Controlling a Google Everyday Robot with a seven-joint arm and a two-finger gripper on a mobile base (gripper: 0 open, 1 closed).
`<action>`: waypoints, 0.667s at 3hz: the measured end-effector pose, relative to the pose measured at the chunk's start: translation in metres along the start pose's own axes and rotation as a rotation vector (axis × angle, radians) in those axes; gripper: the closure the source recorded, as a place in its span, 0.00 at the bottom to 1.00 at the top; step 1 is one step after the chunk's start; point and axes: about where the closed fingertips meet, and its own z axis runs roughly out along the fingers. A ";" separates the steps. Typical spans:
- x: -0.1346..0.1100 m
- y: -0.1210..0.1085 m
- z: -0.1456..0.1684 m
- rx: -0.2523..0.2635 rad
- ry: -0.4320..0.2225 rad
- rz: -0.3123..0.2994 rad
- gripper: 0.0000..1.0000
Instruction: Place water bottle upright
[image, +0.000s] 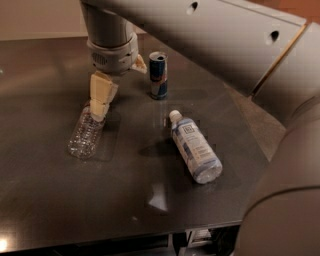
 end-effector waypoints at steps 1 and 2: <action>-0.009 -0.003 0.004 -0.016 -0.003 0.010 0.00; -0.027 -0.009 0.011 -0.037 -0.009 0.068 0.00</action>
Offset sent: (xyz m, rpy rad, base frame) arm 0.0390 0.0288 -0.0117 0.0382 0.0914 -0.1936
